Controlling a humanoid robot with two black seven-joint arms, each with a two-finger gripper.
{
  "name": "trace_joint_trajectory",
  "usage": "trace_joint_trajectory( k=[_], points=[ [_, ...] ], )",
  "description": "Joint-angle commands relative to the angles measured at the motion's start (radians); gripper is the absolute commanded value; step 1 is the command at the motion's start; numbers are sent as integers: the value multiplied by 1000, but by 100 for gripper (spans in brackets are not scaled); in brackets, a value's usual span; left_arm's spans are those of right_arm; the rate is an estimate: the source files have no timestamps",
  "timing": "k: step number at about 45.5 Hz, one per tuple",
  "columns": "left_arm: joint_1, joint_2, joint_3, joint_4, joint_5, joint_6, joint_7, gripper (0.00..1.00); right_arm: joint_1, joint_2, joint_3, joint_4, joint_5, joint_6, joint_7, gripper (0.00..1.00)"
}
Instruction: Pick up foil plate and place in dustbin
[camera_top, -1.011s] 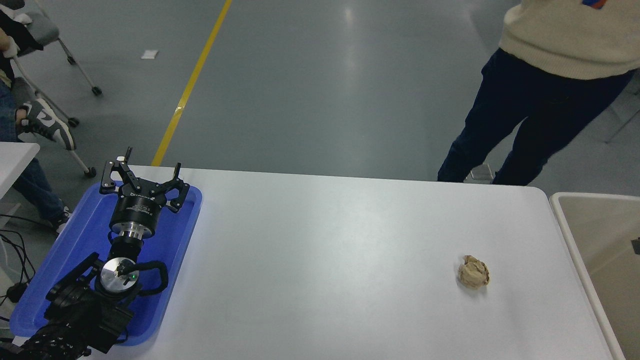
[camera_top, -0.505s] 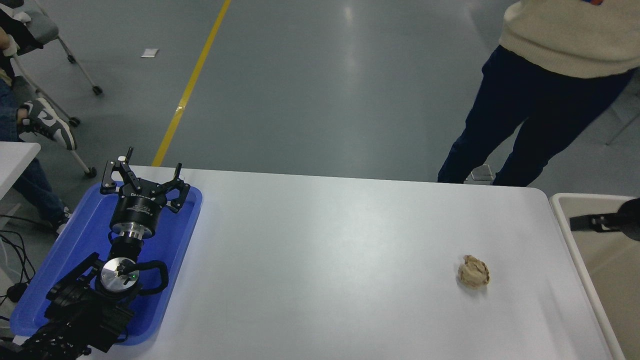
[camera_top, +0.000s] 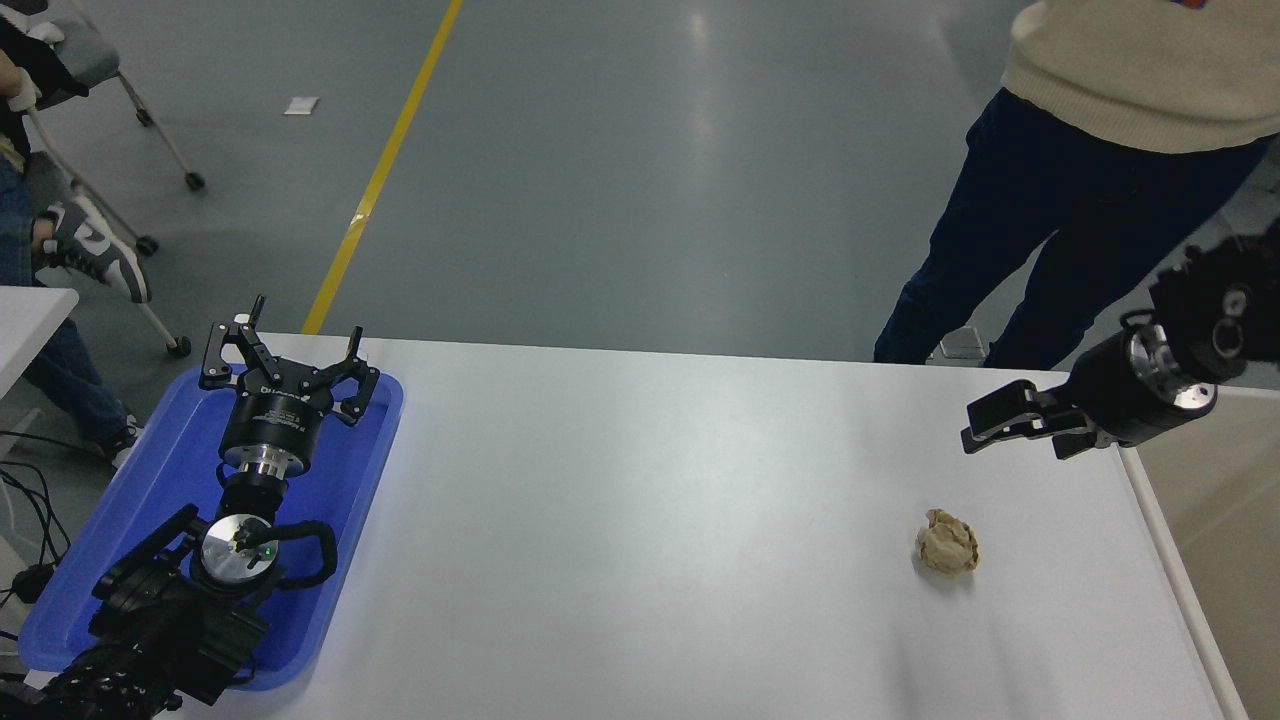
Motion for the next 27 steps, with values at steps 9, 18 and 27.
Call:
trace_joint_trajectory(
  k=[9, 18, 27],
  points=[
    [0, 0, 0, 0, 0, 0, 0, 100, 130, 271, -105, 26, 125, 125, -1, 100],
    [0, -1, 0, 0, 0, 0, 0, 100, 161, 393, -253, 3, 154, 117, -6, 100],
    [0, 0, 0, 0, 0, 0, 0, 100, 225, 400, -261, 47, 261, 142, -6, 100]
  ],
)
